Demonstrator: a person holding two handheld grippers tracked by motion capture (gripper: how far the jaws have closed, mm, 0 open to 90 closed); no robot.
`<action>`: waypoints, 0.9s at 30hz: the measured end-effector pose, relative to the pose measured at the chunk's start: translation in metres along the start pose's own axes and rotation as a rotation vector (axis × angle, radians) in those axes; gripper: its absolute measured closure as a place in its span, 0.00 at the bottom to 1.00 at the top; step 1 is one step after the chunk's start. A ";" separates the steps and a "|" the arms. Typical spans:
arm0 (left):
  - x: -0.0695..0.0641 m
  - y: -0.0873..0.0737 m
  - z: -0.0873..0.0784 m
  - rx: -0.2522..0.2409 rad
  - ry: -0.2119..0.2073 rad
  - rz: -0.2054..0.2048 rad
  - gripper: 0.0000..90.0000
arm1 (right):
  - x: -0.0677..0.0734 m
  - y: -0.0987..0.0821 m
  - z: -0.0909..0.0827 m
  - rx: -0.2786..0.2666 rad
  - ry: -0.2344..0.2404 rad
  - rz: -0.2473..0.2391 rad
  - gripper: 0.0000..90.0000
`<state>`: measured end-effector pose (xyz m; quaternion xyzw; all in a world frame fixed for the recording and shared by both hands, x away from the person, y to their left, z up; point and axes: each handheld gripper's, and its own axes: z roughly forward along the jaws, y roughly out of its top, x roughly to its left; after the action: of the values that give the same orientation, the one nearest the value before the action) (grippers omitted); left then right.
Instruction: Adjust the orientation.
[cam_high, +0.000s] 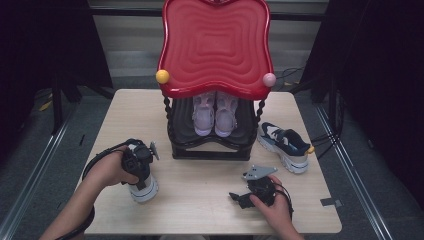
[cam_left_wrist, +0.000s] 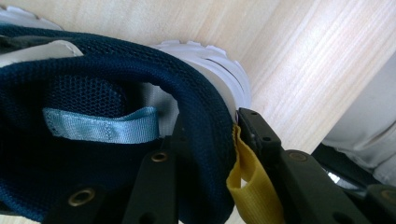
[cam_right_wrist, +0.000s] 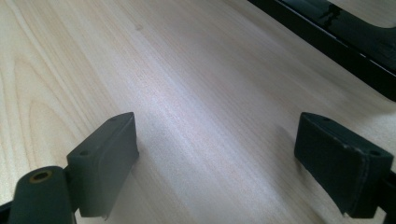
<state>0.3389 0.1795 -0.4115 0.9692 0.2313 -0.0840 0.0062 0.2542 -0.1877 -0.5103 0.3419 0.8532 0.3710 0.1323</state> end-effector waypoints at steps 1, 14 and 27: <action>0.000 0.000 0.000 0.003 -0.005 -0.001 0.77 | 0.000 0.000 0.000 -0.001 0.000 -0.001 0.14; 0.000 0.004 0.001 0.034 -0.027 0.024 0.81 | 0.000 0.000 0.000 0.001 0.002 0.000 0.14; 0.000 0.005 0.001 0.028 -0.040 0.013 0.83 | 0.000 0.000 0.000 -0.001 0.002 -0.001 0.14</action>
<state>0.3406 0.1752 -0.4127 0.9689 0.2235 -0.1066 -0.0023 0.2546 -0.1875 -0.5104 0.3408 0.8534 0.3718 0.1318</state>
